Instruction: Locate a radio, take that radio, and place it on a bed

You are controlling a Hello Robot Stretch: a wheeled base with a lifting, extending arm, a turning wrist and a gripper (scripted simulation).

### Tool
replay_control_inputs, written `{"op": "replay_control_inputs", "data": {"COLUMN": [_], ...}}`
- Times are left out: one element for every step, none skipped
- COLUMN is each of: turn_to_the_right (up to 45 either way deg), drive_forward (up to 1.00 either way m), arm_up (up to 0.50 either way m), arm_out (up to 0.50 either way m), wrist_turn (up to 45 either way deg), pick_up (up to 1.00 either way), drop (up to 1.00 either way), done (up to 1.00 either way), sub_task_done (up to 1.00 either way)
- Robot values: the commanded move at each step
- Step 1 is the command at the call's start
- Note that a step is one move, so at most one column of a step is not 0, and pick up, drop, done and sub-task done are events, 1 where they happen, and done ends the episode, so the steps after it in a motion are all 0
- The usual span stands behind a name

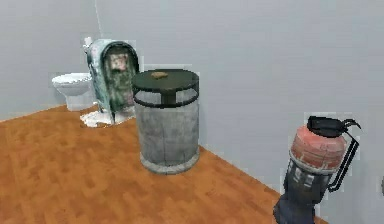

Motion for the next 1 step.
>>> {"op": "replay_control_inputs", "data": {"turn_to_the_right": [0.0], "drive_forward": [0.4], "arm_up": [0.0], "arm_out": [0.0], "wrist_turn": [0.0], "pick_up": [0.0], "drop": [0.0], "done": [0.0], "sub_task_done": [0.0]}}
